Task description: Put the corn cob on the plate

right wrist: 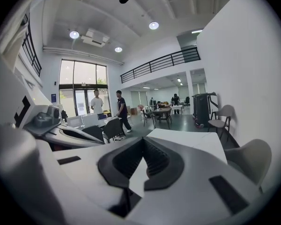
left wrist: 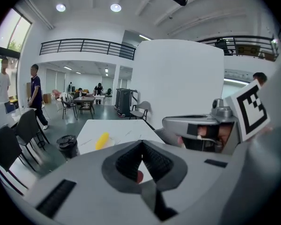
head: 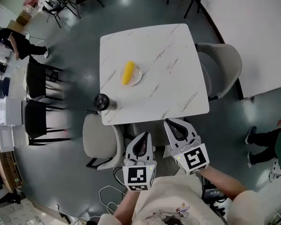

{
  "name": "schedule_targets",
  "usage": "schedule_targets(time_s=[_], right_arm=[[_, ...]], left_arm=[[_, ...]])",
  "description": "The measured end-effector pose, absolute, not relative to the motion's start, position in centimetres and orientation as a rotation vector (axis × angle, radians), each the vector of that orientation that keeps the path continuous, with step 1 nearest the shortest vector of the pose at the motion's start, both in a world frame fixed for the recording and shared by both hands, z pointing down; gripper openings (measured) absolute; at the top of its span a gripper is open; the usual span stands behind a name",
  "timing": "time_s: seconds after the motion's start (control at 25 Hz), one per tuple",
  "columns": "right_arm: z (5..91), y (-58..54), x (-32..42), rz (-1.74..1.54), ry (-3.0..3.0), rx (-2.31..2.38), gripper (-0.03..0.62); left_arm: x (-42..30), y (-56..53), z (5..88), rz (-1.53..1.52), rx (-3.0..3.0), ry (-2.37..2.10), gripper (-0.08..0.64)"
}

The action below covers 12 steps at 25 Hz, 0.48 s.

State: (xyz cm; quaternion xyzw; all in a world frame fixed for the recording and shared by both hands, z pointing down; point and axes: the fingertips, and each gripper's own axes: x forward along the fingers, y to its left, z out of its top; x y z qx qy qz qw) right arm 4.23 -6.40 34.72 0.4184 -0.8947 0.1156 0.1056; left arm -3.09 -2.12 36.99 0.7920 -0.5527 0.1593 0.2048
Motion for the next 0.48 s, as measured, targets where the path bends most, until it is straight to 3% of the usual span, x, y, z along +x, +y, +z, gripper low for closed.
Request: schedule_targets(time_s=[0.48], right_arm=[[34.5, -3.4, 6.4, 0.443, -2.618, 1.264, 0.002]], left_arm=[[-2.8, 0.2, 35.6, 0.435, 2.193, -1.585, 0.008]])
